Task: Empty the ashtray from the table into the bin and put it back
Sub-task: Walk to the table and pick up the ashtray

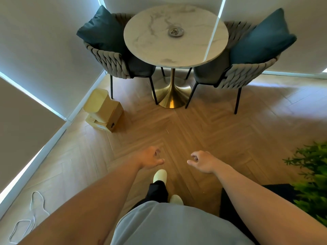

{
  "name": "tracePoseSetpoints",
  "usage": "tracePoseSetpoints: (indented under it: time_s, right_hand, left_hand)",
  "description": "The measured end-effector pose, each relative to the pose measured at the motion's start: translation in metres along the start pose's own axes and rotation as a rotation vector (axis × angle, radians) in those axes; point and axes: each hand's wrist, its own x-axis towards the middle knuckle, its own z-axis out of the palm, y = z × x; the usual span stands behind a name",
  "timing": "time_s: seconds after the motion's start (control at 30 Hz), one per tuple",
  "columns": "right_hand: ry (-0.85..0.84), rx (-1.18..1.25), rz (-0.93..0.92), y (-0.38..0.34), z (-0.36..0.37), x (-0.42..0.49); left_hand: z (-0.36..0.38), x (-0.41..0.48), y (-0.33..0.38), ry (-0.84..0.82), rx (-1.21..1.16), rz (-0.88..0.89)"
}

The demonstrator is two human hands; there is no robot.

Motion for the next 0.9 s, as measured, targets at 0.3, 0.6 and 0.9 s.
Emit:
tracePoseSetpoints:
  time_s: [0.3,0.6,0.9]
  right_hand:
    - [0.005,-0.008,0.03,-0.023,-0.06,0.069]
    - [0.055,0.042,0.052,-0.062,-0.114,0.13]
    - [0.063,0.079,0.04,-0.078,-0.16,0.174]
  left_hand:
    - [-0.077,0.073,-0.006,-0.006,0.088,0.037]
    - [-0.147,0.137,-0.023,-0.026,0.144,0.065]
    - [-0.188,0.188,-0.02,-0.052,0.168,0.08]
